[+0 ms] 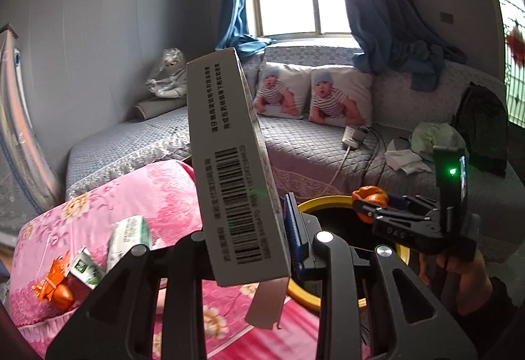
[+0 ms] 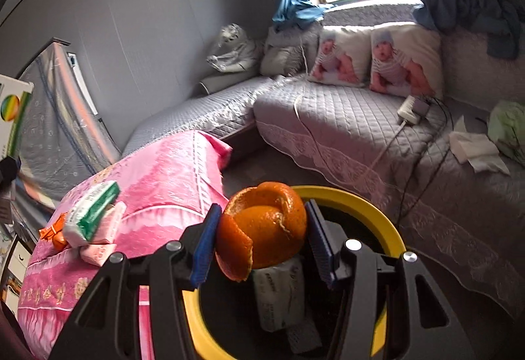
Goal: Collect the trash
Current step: 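Carry the orange peel with the right tool into the yellow bin while the left tool carries the white box, then open the left tool over the bin to drop the white box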
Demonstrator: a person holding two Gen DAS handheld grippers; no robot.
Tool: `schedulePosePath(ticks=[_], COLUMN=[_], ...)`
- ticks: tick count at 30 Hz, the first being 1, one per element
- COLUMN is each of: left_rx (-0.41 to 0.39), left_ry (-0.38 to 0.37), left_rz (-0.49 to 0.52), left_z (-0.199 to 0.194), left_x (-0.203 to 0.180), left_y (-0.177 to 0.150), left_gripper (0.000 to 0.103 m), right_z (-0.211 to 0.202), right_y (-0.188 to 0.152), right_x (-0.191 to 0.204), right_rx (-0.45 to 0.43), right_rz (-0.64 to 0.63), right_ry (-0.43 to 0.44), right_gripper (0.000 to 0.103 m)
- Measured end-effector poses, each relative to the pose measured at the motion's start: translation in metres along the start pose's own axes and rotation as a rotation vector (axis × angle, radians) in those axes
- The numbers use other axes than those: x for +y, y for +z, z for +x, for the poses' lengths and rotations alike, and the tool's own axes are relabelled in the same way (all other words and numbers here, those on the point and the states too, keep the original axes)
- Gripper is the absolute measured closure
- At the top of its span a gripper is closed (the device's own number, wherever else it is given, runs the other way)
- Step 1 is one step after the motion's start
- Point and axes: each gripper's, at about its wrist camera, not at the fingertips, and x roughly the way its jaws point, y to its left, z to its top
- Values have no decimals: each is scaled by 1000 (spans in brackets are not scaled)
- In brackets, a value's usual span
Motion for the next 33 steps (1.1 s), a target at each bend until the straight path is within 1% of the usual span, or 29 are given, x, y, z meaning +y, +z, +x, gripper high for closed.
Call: schedulePosePath(ticks=[9,16,18,19,20,22,23,29,33], left_rx=[44,78,83,88,91,99,102,118,163], left_ry=[-30,-39,-37,-37,-38,-41,-43,-79,-110], left_rz=[-10,-40,-46,-49,-52,-54,-55,-47,-44], left_z=[32,56,61,65,66,72,74,100,131], left_x=[-19,-18,-18,-18,-18,-20,-21,-34,-45], left_y=[2,2,2,2,1,2,2,-2,-11], left_gripper=[76,76,76,76,76,76,76,76,74], right_z=[17,30,32,33,32,24,21,-20,-48], right_y=[-17,-22,-22,-22,-21,-17,-16,-9,-8], right_x=[-22,-27,-27,-28,-28,-35,-38,-73,-89], right_rx=[69,108,107,105,98,62,50,-46,-100], right_rz=[41,50,44,45,51,81,91,214,253], right_ry=[-13,-17,-31,-37,-46,-72,-80,-125,-142], right_gripper=[53,53,50,45,43,33,32,32,31])
